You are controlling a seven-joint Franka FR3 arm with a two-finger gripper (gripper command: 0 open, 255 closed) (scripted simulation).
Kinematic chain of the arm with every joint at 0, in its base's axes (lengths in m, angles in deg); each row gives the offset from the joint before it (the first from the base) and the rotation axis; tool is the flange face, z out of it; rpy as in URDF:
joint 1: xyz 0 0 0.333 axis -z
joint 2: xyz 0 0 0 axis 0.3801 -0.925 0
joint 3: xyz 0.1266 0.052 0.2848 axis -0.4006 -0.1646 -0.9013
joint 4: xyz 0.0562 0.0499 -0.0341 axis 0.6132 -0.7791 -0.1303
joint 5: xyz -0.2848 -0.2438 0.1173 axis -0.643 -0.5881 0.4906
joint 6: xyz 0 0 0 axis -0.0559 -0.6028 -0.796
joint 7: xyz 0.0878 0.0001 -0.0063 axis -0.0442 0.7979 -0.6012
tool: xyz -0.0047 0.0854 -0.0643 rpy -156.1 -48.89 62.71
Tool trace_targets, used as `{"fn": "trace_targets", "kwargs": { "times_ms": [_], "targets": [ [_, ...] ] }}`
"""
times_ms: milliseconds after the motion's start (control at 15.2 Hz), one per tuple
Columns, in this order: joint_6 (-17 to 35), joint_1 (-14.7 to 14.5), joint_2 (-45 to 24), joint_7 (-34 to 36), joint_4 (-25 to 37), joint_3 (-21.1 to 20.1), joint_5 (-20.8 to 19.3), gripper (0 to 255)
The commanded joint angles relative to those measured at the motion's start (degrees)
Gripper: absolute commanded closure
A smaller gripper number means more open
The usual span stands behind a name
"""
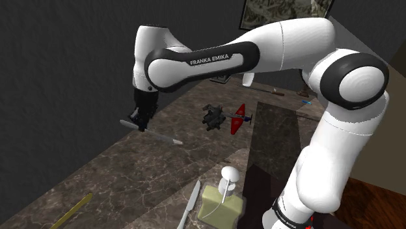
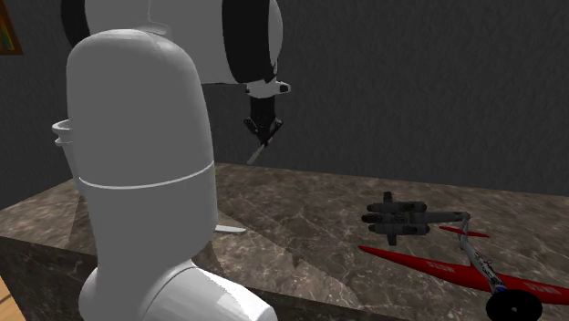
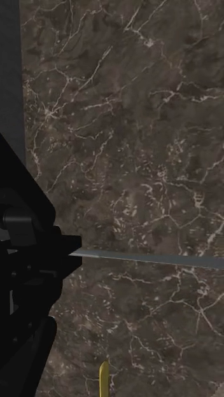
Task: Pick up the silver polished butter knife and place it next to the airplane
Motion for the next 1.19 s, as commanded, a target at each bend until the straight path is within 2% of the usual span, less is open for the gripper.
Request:
{"fn": "trace_targets", "kwargs": {
  "times_ms": [0, 528, 1122],
  "targets": [
    [0.67, 1.51, 2.84, -3.21, -3.40, 1.14, 1.49, 255],
    [1.60, 5.75, 13.69, -15.08, -15.40, 6.92, 5.71, 255],
    [0.63, 10.09, 22.04, -27.95, -23.78, 15.12, 6.45, 255]
  ]
}}
